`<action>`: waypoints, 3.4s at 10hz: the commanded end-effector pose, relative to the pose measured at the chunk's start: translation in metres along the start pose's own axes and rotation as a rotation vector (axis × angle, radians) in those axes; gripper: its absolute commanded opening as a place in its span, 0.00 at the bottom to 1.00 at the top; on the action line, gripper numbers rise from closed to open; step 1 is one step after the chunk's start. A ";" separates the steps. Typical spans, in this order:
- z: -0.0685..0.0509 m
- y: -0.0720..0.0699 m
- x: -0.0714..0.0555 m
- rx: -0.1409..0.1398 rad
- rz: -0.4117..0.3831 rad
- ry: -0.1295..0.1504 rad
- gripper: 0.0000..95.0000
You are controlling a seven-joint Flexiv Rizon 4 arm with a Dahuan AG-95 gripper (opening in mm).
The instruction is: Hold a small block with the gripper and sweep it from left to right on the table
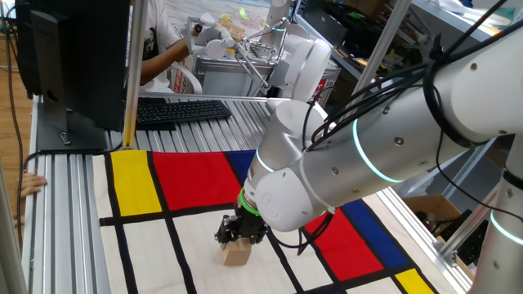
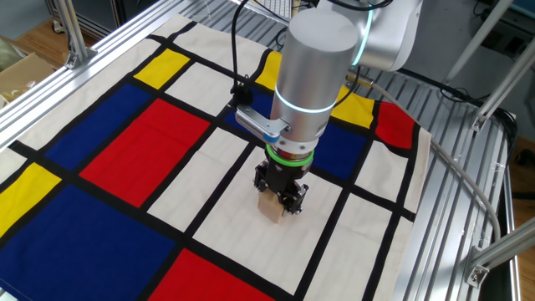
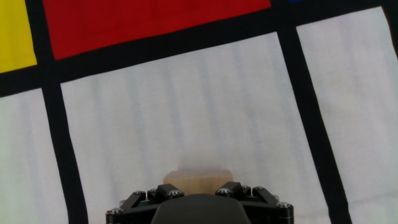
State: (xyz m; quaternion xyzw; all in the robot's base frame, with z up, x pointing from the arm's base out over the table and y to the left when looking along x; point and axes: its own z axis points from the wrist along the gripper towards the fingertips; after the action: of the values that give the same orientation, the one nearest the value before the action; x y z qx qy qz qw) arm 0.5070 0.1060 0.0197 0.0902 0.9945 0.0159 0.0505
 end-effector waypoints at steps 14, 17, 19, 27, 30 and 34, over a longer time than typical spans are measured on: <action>0.000 0.000 0.000 -0.007 0.016 0.006 0.40; 0.000 0.000 0.000 -0.007 0.016 0.004 0.40; 0.000 0.000 0.000 -0.005 0.014 0.004 0.40; 0.000 0.000 0.000 -0.004 0.014 0.003 0.40; 0.000 0.000 0.000 -0.003 0.013 0.002 0.40; 0.000 0.000 0.000 -0.007 0.014 0.004 0.40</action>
State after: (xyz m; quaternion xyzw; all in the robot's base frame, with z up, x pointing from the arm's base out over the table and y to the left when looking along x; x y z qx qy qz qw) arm 0.5073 0.1065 0.0195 0.0978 0.9938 0.0201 0.0483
